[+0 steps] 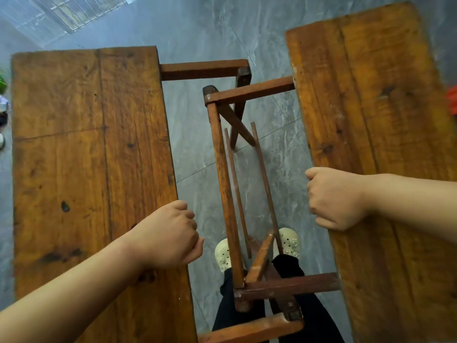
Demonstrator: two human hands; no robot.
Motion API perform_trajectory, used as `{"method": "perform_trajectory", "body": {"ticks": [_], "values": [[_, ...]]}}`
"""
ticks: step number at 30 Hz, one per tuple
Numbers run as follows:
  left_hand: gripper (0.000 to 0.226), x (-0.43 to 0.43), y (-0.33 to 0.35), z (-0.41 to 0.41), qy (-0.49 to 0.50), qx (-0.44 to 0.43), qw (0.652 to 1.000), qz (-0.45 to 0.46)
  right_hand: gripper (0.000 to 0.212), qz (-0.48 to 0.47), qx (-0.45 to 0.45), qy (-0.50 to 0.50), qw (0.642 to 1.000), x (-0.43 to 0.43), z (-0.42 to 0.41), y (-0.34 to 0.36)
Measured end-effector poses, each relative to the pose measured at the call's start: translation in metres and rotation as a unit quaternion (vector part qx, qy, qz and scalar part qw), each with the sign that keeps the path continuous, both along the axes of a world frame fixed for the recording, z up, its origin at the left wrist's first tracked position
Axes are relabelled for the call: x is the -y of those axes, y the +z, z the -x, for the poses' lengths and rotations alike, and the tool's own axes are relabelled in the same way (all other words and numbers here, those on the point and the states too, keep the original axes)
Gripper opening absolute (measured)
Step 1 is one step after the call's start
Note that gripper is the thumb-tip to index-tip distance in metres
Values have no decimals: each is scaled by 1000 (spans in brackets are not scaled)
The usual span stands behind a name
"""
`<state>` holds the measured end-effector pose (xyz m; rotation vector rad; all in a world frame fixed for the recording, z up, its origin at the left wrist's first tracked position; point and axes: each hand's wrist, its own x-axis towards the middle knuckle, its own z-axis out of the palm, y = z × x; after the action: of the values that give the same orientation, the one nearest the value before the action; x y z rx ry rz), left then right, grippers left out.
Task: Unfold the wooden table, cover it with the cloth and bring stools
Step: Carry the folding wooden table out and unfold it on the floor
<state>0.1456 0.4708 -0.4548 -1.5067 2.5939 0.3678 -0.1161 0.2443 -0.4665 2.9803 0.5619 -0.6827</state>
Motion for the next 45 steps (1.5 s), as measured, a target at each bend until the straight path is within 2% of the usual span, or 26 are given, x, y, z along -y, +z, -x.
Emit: {"method": "perform_trajectory", "body": {"ticks": [4, 9, 20, 25, 36, 45], "values": [[51, 5, 2, 4, 6, 4, 1000, 3, 39, -15, -4, 2, 1000, 1, -3, 1], [51, 4, 2, 10, 6, 5, 1000, 3, 44, -20, -100, -13, 995, 2, 3, 1], [50, 25, 0, 24, -19, 11, 1000, 18, 30, -41, -102, -41, 993, -4, -2, -6], [50, 32, 2, 34, -18, 18, 999, 24, 31, -47, -119, -46, 991, -3, -5, -6], [54, 46, -4, 61, 4, -26, 999, 25, 33, -33, -81, -39, 995, -7, -4, -14], [50, 59, -16, 78, -7, -17, 999, 30, 33, -36, -82, -52, 995, -6, 5, -8]]}}
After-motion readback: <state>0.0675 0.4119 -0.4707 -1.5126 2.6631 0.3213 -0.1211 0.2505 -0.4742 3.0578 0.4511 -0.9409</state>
